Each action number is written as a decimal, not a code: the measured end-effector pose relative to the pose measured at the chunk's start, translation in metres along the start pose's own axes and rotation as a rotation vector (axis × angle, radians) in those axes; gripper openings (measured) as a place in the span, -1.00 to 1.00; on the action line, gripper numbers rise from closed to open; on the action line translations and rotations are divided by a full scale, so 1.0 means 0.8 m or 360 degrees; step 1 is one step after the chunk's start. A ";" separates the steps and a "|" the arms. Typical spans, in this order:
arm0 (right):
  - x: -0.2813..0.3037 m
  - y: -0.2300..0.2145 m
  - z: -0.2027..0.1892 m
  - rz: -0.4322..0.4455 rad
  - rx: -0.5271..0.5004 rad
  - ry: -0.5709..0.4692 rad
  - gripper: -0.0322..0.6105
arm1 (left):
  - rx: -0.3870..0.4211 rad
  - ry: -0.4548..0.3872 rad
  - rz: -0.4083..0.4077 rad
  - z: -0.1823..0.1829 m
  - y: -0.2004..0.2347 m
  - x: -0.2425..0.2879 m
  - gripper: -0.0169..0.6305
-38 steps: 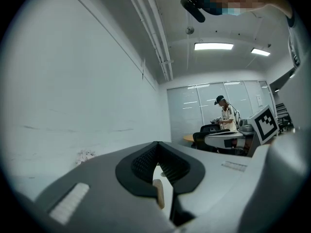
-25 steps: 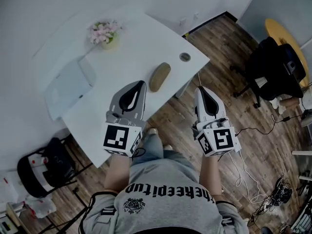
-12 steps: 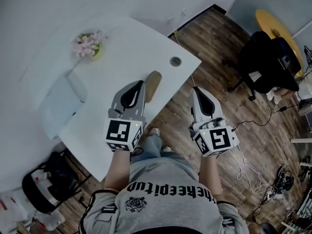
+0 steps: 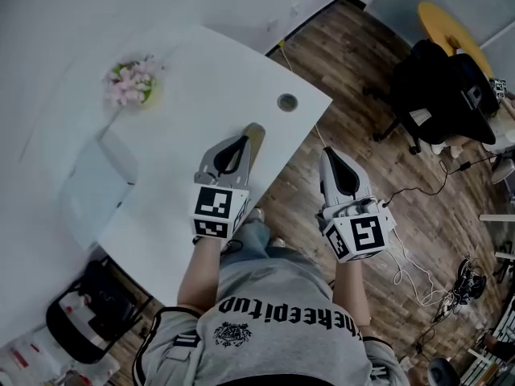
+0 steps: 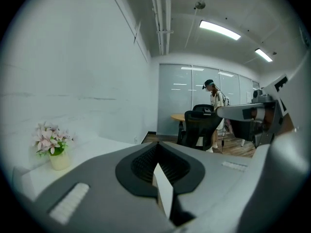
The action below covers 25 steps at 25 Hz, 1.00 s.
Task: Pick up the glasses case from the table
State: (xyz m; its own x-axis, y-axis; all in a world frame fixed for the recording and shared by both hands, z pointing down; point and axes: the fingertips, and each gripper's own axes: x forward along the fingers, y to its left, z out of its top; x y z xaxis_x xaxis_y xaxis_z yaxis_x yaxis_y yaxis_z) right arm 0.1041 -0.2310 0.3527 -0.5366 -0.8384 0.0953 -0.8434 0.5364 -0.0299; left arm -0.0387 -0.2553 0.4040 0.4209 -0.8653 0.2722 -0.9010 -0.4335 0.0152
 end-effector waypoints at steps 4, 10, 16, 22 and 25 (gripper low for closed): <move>0.011 0.001 -0.010 -0.0013 0.0004 0.0048 -0.89 | 0.0026 0.0111 -0.0014 -0.027 0.010 0.021 -0.81; 0.028 0.003 -0.020 -0.0030 0.0003 0.0112 -0.89 | -0.0006 0.0263 -0.0054 -0.064 0.022 0.046 -0.68; 0.038 0.003 -0.028 -0.0062 -0.0003 0.0170 -0.89 | -0.0025 0.0401 -0.0102 -0.097 0.027 0.070 -0.53; 0.047 -0.003 -0.036 -0.0103 0.0000 0.0213 -0.89 | -0.0020 0.0526 -0.0138 -0.128 0.032 0.089 -0.40; 0.048 -0.006 -0.041 -0.0124 0.0005 0.0232 -0.89 | -0.0017 0.0572 -0.0152 -0.139 0.032 0.098 -0.33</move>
State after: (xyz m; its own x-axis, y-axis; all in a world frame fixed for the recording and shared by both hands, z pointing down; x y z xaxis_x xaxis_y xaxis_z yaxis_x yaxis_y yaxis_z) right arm 0.0884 -0.2626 0.3890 -0.4604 -0.8544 0.2408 -0.8825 0.4699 -0.0200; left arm -0.0407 -0.3061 0.5327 0.4413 -0.6765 0.5896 -0.8612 -0.5038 0.0665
